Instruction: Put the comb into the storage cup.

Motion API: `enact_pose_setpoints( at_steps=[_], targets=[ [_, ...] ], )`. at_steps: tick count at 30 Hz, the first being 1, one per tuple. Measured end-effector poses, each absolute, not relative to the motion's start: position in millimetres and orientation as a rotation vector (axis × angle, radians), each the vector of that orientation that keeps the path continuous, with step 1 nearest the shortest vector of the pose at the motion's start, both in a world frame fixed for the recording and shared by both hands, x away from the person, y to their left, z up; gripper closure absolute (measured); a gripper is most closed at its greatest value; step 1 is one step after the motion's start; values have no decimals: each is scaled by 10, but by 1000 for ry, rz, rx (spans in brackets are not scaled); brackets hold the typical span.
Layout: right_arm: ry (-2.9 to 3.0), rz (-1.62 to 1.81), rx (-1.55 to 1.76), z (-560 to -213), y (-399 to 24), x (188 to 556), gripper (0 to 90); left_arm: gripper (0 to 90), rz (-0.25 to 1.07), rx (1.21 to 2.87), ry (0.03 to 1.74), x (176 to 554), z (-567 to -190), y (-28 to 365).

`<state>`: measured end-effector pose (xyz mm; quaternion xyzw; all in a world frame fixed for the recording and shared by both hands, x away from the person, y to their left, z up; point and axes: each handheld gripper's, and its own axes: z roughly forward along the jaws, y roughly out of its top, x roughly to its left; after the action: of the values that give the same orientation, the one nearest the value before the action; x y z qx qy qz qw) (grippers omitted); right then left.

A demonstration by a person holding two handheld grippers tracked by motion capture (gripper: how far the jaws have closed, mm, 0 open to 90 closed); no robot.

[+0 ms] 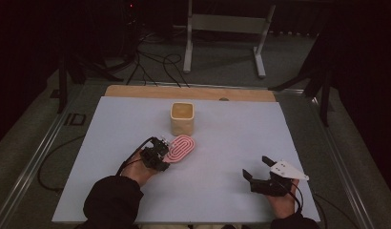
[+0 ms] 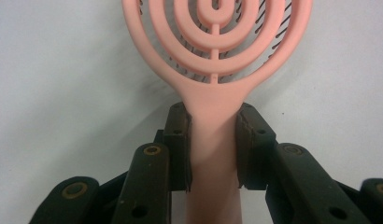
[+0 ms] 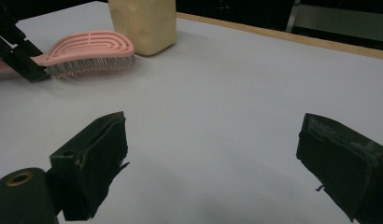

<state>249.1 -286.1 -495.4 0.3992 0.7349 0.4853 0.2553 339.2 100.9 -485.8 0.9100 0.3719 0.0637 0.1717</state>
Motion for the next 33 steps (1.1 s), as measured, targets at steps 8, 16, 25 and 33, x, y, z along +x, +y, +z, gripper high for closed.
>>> enact_pose_setpoints(
  at_steps=[8, 16, 25, 33],
  targets=[
    [1997, 1314, 1086, -4956, -2856, 2492, 84, 699, 207, 2546, 1050, 3362, -4787, 1040],
    [1999, 1312, 1086, -4958, -2855, 2495, 84, 699, 228, 2506, 1051, 3341, -4716, 1082],
    [2003, 1308, 1084, -4963, -2854, 2500, 84, 699, 257, 2445, 1059, 3324, -4619, 1145],
    [2006, 1307, 1085, -4965, -2851, 2501, 84, 699, 280, 2409, 1055, 3305, -4553, 1189]
  ],
)
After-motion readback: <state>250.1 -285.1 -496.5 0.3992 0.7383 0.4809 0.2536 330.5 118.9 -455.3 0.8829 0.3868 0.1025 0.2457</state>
